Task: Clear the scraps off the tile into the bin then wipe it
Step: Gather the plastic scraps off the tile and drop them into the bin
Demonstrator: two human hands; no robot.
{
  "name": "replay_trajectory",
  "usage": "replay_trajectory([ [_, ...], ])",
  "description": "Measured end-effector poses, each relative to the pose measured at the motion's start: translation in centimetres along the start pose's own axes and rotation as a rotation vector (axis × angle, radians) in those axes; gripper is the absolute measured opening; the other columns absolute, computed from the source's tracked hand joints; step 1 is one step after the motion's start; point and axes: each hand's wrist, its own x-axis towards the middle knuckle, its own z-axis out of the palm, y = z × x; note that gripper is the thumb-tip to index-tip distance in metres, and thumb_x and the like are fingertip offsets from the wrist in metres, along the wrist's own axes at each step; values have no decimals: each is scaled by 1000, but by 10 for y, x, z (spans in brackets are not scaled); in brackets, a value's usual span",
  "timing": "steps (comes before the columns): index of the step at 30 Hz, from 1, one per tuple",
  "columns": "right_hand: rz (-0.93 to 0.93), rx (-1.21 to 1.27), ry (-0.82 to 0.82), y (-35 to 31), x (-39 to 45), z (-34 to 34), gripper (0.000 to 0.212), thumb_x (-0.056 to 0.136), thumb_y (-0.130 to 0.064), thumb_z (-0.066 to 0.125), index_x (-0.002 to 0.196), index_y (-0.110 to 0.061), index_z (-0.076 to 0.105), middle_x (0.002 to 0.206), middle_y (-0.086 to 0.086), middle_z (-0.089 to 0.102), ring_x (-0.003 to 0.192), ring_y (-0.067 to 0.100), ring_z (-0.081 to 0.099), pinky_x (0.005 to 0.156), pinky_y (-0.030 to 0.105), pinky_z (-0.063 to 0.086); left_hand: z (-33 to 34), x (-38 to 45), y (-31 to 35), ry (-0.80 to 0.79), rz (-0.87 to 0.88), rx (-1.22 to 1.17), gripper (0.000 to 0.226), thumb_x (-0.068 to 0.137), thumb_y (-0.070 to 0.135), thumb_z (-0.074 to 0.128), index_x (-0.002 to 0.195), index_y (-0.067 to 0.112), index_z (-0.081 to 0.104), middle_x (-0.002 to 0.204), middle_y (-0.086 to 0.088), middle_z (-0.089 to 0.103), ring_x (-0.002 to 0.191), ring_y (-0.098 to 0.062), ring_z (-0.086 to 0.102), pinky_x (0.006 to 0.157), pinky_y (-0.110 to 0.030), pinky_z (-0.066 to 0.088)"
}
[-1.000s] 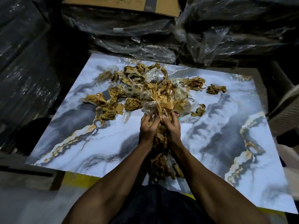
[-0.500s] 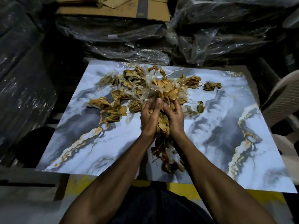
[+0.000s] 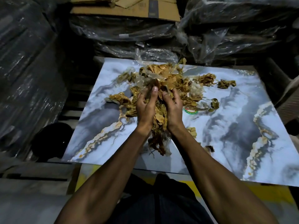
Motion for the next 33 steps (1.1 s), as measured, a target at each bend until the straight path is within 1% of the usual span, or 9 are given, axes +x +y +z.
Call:
replay_trajectory([
  [3, -2, 13, -83, 1, -1, 21, 65, 93, -28, 61, 149, -10, 33, 155, 8, 34, 140, 20, 38, 115, 43, 34, -20, 5, 8, 88, 27, -20, 24, 93, 28, 63, 115, 17, 64, 116, 2, 63, 108, -6, 58, 90, -18, 45],
  [5, -9, 1, -124, 1, 2, 33, 61, 96, -25, 59, 149, -9, 33, 155, 8, 35, 139, 20, 38, 115, 42, 35, -30, 10, 11, 127, 54, -37, 23, 90, 32, 64, 109, 20, 66, 115, 1, 66, 110, -9, 61, 93, -23, 47],
  [8, -6, -36, -220, -3, 7, 51, 59, 97, -23, 57, 149, -10, 33, 155, 6, 32, 141, 18, 35, 117, 41, 32, -43, 17, 21, 212, 67, -78, 15, 94, 25, 62, 107, 21, 65, 111, 4, 67, 108, -9, 62, 87, -19, 47],
  [13, 0, -14, -408, -8, 10, 80, 57, 98, -25, 57, 148, -11, 35, 147, -1, 40, 132, 9, 41, 106, 22, 38, -65, 24, 35, 348, 97, -93, 25, 84, 42, 66, 103, 27, 68, 118, -3, 67, 114, -15, 62, 95, -30, 50],
  [16, -23, -23, -518, -3, 8, 99, 64, 89, -37, 60, 145, -12, 42, 145, 6, 50, 129, 15, 51, 110, 38, 42, -81, 24, 41, 438, 114, -116, 13, 95, 20, 59, 107, 16, 63, 104, 7, 66, 95, 5, 64, 84, -15, 47],
  [19, -22, -15, -608, 5, 1, 120, 66, 87, -39, 60, 143, -8, 44, 140, 11, 54, 127, 22, 54, 108, 45, 43, -102, 22, 41, 511, 149, -97, 13, 97, 16, 55, 108, 18, 61, 99, 15, 63, 83, 16, 61, 74, -7, 45],
  [25, 30, -28, -732, 23, -16, 169, 68, 85, -37, 61, 143, -7, 44, 140, 11, 54, 127, 21, 53, 109, 42, 43, -152, 17, 42, 664, 173, -125, 16, 96, 26, 58, 110, 21, 65, 113, 3, 67, 109, -8, 63, 90, -19, 48],
  [29, 73, -51, -790, 42, -22, 212, 57, 93, -28, 61, 143, -7, 44, 141, 10, 53, 128, 19, 52, 105, 30, 45, -196, 29, 40, 754, 159, -112, 22, 92, 36, 59, 109, 24, 65, 117, 1, 67, 111, -10, 62, 96, -25, 48],
  [33, 139, -53, -820, 68, -28, 268, 47, 94, -22, 60, 138, -8, 49, 133, 9, 59, 119, 20, 58, 100, 31, 49, -248, 47, 34, 811, 73, -192, 36, 86, 45, 62, 113, 20, 65, 122, -5, 66, 113, -17, 62, 100, -35, 49],
])
